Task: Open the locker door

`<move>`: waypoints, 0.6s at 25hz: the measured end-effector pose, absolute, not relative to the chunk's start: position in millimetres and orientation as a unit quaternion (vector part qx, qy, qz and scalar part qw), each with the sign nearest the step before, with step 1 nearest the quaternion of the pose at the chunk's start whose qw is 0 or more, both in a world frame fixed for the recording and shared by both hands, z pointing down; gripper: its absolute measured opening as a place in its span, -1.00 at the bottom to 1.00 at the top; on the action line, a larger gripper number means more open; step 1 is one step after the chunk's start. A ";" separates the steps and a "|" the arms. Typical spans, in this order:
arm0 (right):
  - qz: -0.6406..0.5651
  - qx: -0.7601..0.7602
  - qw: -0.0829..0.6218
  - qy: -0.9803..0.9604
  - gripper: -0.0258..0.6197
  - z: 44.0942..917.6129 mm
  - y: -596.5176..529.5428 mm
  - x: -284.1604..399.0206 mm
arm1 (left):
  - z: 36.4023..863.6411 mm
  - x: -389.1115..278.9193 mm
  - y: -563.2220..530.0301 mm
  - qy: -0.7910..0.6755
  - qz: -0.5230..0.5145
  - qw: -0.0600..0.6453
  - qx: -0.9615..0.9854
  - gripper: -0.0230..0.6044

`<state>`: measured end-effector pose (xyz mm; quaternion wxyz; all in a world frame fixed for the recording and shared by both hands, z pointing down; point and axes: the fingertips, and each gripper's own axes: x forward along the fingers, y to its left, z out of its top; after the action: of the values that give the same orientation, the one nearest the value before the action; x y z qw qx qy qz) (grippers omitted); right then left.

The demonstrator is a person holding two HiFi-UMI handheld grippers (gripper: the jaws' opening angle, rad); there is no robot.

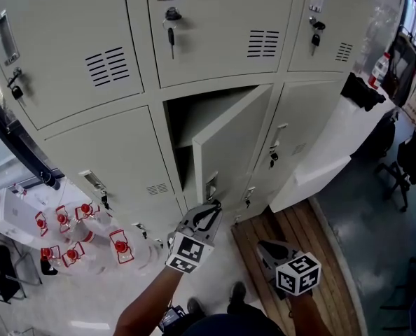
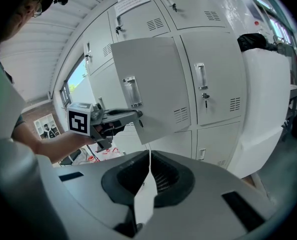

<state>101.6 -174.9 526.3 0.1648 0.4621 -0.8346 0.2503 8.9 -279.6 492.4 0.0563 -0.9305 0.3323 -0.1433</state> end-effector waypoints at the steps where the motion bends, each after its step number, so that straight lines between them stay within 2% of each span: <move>1: 0.250 0.463 0.164 -0.835 -0.81 525.0 -173.0 101.4 | 490.5 7.6 -276.3 0.331 -0.142 0.057 -0.931 -0.79; 15: 0.213 0.482 0.135 -0.839 -0.81 486.9 -146.7 95.7 | 433.9 -34.7 -221.0 0.333 -0.104 0.063 -0.935 -0.81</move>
<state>95.7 -146.7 486.9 0.1346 0.4822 -0.8390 0.2131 -34.7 -221.0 433.9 0.0633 -0.9350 0.3330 -0.1038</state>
